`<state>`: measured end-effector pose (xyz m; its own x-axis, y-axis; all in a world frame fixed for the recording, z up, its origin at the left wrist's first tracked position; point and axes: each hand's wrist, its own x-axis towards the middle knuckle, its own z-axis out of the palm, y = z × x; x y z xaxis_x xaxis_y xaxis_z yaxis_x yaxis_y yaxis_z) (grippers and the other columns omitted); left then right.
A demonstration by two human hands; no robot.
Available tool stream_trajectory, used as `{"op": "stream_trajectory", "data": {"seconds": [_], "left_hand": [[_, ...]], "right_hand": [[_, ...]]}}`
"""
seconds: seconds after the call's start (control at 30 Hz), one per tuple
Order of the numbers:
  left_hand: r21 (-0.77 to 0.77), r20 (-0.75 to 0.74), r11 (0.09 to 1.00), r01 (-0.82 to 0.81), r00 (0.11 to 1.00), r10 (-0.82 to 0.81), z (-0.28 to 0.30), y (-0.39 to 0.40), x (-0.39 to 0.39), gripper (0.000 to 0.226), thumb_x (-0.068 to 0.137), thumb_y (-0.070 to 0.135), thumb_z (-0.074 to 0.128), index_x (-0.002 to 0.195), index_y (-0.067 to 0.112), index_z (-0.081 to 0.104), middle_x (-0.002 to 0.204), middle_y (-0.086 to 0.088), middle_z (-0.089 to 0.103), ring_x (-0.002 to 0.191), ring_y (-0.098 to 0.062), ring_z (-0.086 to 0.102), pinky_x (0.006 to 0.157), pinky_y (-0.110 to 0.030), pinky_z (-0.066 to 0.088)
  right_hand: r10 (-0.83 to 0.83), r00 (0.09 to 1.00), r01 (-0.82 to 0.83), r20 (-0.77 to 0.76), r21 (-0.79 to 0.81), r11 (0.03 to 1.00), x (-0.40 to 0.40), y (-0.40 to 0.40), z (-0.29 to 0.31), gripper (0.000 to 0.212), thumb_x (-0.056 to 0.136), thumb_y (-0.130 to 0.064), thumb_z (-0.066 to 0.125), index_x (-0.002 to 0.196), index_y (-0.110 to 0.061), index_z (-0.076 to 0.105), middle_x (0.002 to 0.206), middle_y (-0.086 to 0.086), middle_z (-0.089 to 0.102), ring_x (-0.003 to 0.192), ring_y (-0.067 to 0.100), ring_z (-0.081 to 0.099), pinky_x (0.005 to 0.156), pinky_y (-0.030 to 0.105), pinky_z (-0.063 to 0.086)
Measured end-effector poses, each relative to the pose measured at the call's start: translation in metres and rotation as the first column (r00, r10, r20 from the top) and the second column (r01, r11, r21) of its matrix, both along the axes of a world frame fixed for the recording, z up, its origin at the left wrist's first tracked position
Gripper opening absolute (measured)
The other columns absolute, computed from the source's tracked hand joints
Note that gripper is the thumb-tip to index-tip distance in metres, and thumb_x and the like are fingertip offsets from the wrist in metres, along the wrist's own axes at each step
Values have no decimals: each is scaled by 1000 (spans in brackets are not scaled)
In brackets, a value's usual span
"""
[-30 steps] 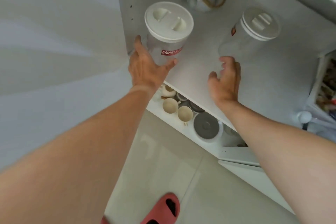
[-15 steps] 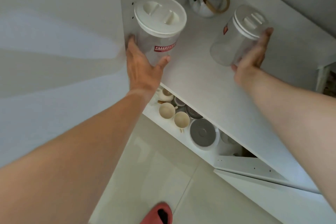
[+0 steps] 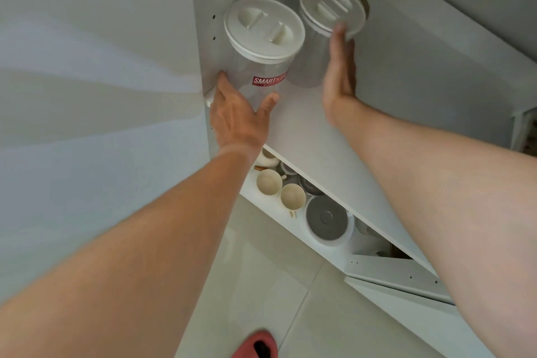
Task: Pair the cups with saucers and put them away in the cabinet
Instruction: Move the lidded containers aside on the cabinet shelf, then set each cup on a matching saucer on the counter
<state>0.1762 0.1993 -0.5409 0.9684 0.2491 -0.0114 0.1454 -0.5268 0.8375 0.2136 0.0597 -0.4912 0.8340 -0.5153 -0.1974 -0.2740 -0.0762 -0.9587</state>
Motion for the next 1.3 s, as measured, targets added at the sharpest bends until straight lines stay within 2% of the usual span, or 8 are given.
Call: {"op": "stream_trajectory", "data": {"seconds": [0.07,0.17,0.37,0.57,0.67,0.83,1.07,1.3], "left_hand": [[15,1,1000,5,1000,-5,-1,1,0,100,77,55,72,146,3,23,145,-17,43,137,-33,37,112,-41,32],[40,-11,999,18,1000,-17,-1,3,0,100,77,56,71,146,3,22,146,-17,42,137,-32,37,111,-39,32],[93,-56,995,40,998,-34,1,4,2,101,77,59,69,147,4,21,146,-16,42,137,-31,37,110,-37,33],[55,-130,991,122,985,-114,5,10,-4,118,71,51,79,151,4,6,154,-17,28,143,-31,26,117,-41,27],[126,-155,969,211,969,-191,12,16,-26,104,86,44,67,151,1,-1,156,-19,19,145,-33,19,120,-40,20],[269,-197,856,441,895,-399,40,38,-71,70,102,28,40,151,-2,0,158,-22,12,146,-35,16,120,-41,18],[509,-392,561,653,756,-524,138,84,-144,70,101,44,29,154,7,1,162,-12,10,149,-31,12,120,-46,13],[609,-328,457,648,730,-599,278,99,-194,66,98,44,33,152,6,20,159,-16,21,146,-33,21,119,-46,19]], "right_hand": [[112,993,-116,-33,-174,978,1,-2,-14,79,97,-58,46,160,-27,9,164,2,23,149,20,26,112,26,21],[208,972,-235,-112,-351,906,1,0,-20,83,92,-51,54,158,-36,6,154,14,39,143,29,35,115,40,31],[217,961,-271,-175,-414,869,2,-3,-18,80,92,-58,52,157,-41,9,147,16,46,141,32,37,112,41,33],[106,950,-253,-292,-531,809,-17,-9,-19,68,99,-57,36,158,-36,9,153,17,34,142,34,32,114,44,25],[-48,933,-205,-357,-634,745,-48,-8,-24,66,101,-58,26,159,-29,10,159,15,25,142,35,27,113,49,22],[-22,859,-316,-512,-564,763,-126,7,-16,67,102,-58,23,159,-28,5,165,12,9,147,36,17,117,51,14],[-16,808,-390,-589,-555,734,-244,49,84,66,102,-56,26,158,-24,12,164,16,12,145,35,21,116,52,17],[-79,835,-325,-544,-604,727,-323,80,215,65,101,-53,34,156,-20,22,161,18,18,143,34,26,114,55,21]]}}
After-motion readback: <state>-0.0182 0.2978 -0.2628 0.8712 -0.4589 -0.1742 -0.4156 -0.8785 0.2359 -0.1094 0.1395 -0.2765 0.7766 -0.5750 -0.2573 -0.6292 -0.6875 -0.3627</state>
